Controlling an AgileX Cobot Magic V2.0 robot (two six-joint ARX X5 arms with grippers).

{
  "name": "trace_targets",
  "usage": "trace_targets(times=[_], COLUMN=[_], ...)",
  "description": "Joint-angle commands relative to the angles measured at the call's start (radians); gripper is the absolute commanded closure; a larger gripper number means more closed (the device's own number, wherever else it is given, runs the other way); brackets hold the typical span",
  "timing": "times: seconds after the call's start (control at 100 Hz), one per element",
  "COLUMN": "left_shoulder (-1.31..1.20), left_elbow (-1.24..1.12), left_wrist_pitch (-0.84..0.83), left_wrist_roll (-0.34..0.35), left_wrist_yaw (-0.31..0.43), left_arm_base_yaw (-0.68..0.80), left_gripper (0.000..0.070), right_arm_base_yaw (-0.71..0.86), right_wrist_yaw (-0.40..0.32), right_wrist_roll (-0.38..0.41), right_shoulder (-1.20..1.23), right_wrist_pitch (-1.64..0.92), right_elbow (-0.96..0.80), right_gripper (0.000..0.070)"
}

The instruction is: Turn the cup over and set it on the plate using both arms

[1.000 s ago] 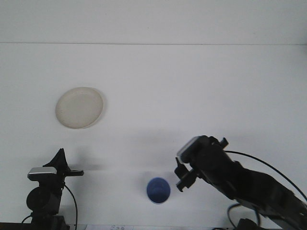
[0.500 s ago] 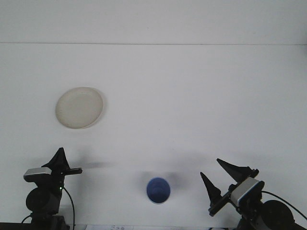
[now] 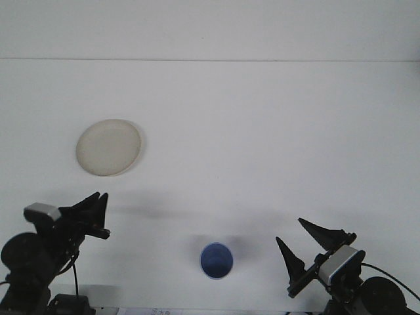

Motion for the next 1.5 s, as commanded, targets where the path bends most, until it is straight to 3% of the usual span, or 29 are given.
trace_targets(times=[0.0,0.05,0.21,0.38,0.59,0.76,0.91,1.01,1.08,1.19,1.24,1.49], left_shoulder=[0.145,0.24,0.505,0.731,0.937,1.045,1.111,1.148,1.165,1.175,1.175,1.17], left_elbow=[0.145,0.241,0.473,0.587,0.603,0.603,0.603,0.603,0.603,0.603,0.603,0.603], left_wrist_pitch=[-0.124,-0.222,-0.454,-0.549,-0.525,-0.459,-0.431,-0.421,-0.419,-0.421,-0.421,-0.454], left_wrist_roll=[0.074,0.103,0.161,0.153,0.102,0.103,0.1,0.1,0.101,0.101,0.102,0.126], left_wrist_yaw=[0.108,0.14,0.148,0.06,-0.023,-0.026,-0.104,-0.114,-0.114,-0.116,-0.116,-0.117], left_arm_base_yaw=[-0.034,-0.08,-0.303,-0.544,-0.735,-0.813,-0.861,-0.879,-0.888,-0.9,-0.905,-0.911], left_gripper=[0.0273,0.0233,0.0234,0.0234,0.0233,0.0234,0.0236,0.0243,0.0316,0.0604,0.0697,0.069], right_arm_base_yaw=[0.011,0.011,0.011,0.011,0.011,0.011,0.011,0.011,0.011,0.011,0.011,0.011], right_wrist_yaw=[0.005,0.005,0.005,0.005,0.005,0.005,0.005,0.005,0.005,0.019,0.026,0.026], right_wrist_roll=[-0.014,-0.021,-0.026,-0.027,-0.029,-0.03,-0.03,-0.03,-0.031,-0.032,-0.032,-0.032], right_shoulder=[0.001,0.001,0.001,0.001,0.001,0.001,0.001,0.001,0.001,0.001,0.001,0.001], right_wrist_pitch=[0.008,0.007,0.005,-0.005,-0.018,-0.018,-0.018,-0.019,-0.018,-0.019,-0.019,-0.02], right_elbow=[0.006,0.006,0.006,0.006,0.006,0.006,0.006,0.006,0.006,0.006,0.006,0.006], right_gripper=[0.0234,0.0234,0.0234,0.0234,0.0234,0.0234,0.0234,0.0234,0.0234,0.0234,0.0234,0.0234])
